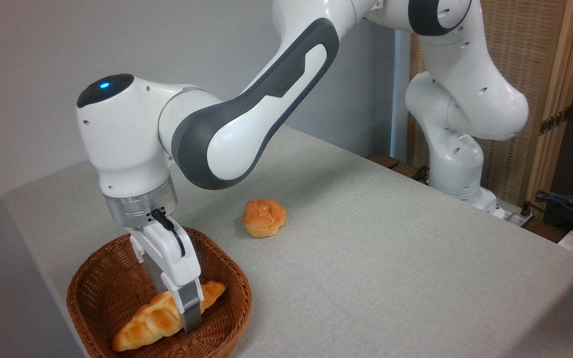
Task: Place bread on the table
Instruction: 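Close the gripper on the middle of the braided roll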
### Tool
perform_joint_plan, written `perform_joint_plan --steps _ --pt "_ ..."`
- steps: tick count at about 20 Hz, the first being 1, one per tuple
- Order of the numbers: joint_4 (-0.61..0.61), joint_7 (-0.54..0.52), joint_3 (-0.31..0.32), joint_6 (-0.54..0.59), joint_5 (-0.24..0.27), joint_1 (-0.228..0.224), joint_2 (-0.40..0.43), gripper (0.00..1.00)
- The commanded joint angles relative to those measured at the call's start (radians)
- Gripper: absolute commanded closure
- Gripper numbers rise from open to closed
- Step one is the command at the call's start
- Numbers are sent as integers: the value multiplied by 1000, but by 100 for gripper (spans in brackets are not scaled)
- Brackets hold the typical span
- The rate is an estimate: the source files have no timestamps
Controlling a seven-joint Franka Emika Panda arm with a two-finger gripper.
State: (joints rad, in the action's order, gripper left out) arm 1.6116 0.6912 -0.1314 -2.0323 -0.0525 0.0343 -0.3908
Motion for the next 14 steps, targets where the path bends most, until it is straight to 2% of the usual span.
perform_joint_plan --steps 1,2,3,4,14 --pt "4 30 -2 -17 -13 7 4 65" --pt "4 31 -2 -17 -13 7 4 67" --pt "4 36 -2 -17 -12 7 4 75" --pt "4 40 -4 -17 -12 7 4 76" --pt "-1 39 3 -14 -1 10 16 76"
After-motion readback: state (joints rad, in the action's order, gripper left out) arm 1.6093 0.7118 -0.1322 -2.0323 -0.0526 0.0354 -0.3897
